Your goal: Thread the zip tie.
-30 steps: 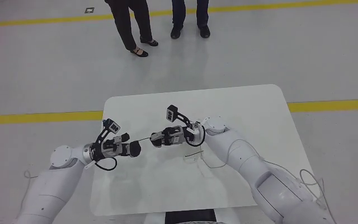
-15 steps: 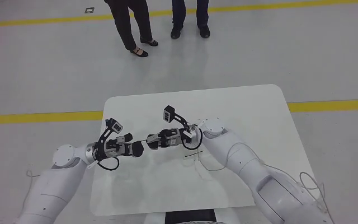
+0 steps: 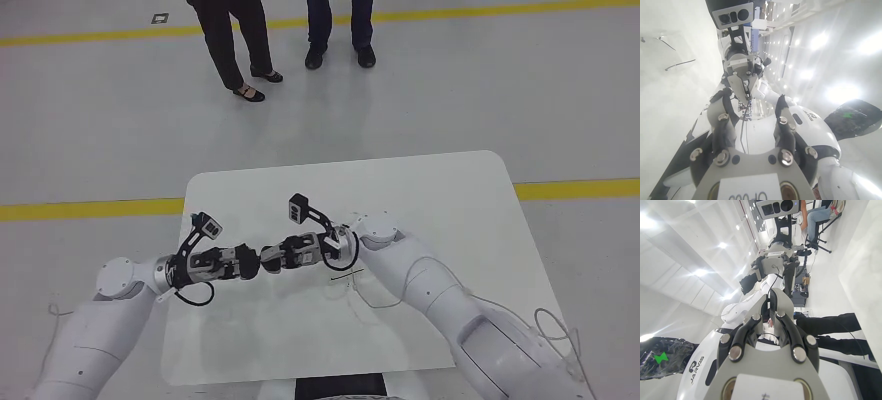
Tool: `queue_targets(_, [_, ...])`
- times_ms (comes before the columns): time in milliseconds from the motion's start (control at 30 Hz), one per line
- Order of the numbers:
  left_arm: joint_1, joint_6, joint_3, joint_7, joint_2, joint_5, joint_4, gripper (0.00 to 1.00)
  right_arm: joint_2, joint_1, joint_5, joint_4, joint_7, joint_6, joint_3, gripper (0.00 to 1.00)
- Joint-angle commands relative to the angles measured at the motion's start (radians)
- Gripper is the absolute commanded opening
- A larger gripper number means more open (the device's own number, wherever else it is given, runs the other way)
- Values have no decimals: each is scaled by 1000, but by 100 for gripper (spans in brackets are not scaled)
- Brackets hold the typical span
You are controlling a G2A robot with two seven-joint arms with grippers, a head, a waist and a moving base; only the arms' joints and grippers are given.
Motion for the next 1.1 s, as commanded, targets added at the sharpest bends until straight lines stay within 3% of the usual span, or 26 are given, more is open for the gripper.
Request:
queue_targets(0, [0,0,3,0,1,3,-3,36,0,1,-9,1,-4,2,-2,0])
queue_targets(400, [3,-3,14,0,9,1,-5,26,2,-4,-37,-13,-30,-29,5,0])
queue_targets(1067, [-6,-7,26,0,11,-6,6,12,9,-14,-50,-31,-17,-17,14,0])
